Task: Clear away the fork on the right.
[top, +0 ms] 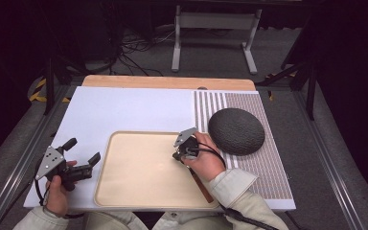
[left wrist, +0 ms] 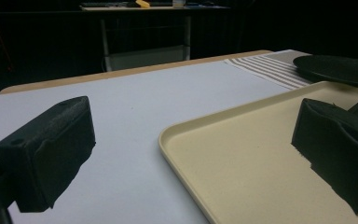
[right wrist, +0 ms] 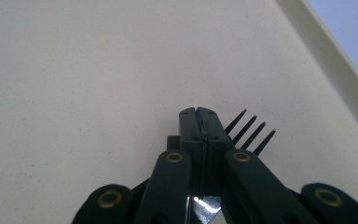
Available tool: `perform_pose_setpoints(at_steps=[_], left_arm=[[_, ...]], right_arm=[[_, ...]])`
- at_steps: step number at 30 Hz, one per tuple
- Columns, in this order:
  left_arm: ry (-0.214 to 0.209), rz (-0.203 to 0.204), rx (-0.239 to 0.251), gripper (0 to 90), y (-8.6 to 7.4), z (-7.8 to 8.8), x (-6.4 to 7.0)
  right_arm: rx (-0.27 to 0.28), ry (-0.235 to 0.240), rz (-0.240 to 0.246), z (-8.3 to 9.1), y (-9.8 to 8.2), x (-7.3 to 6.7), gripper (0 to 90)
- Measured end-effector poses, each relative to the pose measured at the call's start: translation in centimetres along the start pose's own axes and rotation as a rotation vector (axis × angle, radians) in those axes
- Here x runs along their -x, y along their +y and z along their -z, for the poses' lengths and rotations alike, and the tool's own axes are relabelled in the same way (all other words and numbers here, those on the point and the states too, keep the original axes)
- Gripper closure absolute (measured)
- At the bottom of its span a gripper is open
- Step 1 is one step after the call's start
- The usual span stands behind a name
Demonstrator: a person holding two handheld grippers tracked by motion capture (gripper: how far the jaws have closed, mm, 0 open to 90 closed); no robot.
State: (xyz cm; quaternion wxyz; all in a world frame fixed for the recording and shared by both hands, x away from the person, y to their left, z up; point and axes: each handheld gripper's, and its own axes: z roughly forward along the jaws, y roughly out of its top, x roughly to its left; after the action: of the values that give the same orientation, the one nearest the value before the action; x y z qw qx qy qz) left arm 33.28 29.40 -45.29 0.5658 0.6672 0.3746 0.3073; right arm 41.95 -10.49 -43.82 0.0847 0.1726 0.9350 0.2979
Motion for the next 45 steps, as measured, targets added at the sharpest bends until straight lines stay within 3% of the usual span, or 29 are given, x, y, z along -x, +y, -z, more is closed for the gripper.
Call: perform_pose_setpoints(at_steps=[19,45], left_arm=[[0.0,0.0,0.0,0.1,0.0,0.0,0.0],[-0.001,0.0,-0.003,0.0,0.0,-0.1,0.0]], right_arm=[[-0.046,-0.071,-0.036,0.6,-0.7,0.9,90.0],[-0.089,-0.158,-0.14,2.6,-2.9,3.1,90.0]])
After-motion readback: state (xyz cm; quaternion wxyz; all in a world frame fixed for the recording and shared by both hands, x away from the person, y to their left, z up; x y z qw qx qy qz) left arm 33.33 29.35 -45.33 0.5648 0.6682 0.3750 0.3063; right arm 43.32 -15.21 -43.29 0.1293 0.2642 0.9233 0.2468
